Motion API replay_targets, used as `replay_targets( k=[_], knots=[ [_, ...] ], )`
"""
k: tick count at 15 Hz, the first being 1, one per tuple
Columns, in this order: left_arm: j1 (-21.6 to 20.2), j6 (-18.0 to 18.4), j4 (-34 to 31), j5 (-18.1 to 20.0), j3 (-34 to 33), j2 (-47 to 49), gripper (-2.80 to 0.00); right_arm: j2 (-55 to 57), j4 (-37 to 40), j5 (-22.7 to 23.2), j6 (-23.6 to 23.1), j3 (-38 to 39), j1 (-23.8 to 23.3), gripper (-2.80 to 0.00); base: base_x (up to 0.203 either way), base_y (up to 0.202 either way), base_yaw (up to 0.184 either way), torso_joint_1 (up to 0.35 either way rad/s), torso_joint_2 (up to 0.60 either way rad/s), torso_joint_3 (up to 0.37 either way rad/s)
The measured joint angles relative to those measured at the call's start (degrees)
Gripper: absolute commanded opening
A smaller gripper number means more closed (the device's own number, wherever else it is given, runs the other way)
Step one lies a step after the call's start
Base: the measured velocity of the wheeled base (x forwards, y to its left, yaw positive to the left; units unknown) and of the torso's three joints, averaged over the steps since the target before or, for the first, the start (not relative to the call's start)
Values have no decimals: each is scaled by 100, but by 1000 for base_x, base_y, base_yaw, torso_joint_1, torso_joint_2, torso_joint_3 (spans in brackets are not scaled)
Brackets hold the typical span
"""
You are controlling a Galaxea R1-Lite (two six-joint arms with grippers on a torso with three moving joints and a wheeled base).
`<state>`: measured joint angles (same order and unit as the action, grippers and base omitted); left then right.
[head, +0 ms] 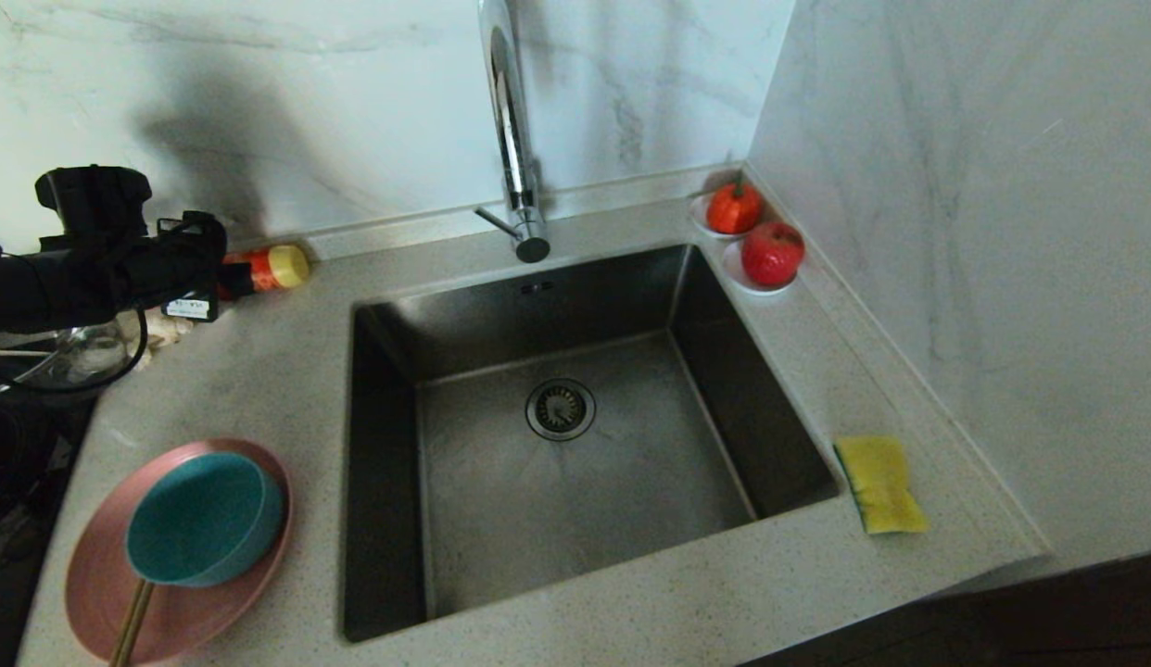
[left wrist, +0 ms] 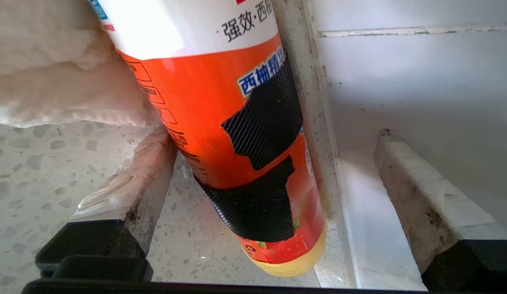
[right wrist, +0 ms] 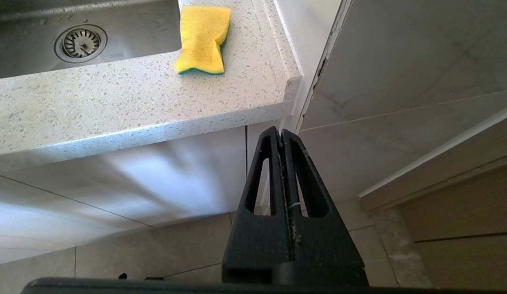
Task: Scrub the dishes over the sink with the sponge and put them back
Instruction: Grab the dish soap
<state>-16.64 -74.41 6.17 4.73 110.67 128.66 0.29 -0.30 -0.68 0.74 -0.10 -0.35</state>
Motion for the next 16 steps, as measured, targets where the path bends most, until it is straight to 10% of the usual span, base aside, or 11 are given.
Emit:
replay_targets(
  k=[16],
  knots=[
    [38,228,-19,-22,-99,-332,-280,0,-2,0,0,5,0,-280,0,0,0,0,0,0]
  ],
)
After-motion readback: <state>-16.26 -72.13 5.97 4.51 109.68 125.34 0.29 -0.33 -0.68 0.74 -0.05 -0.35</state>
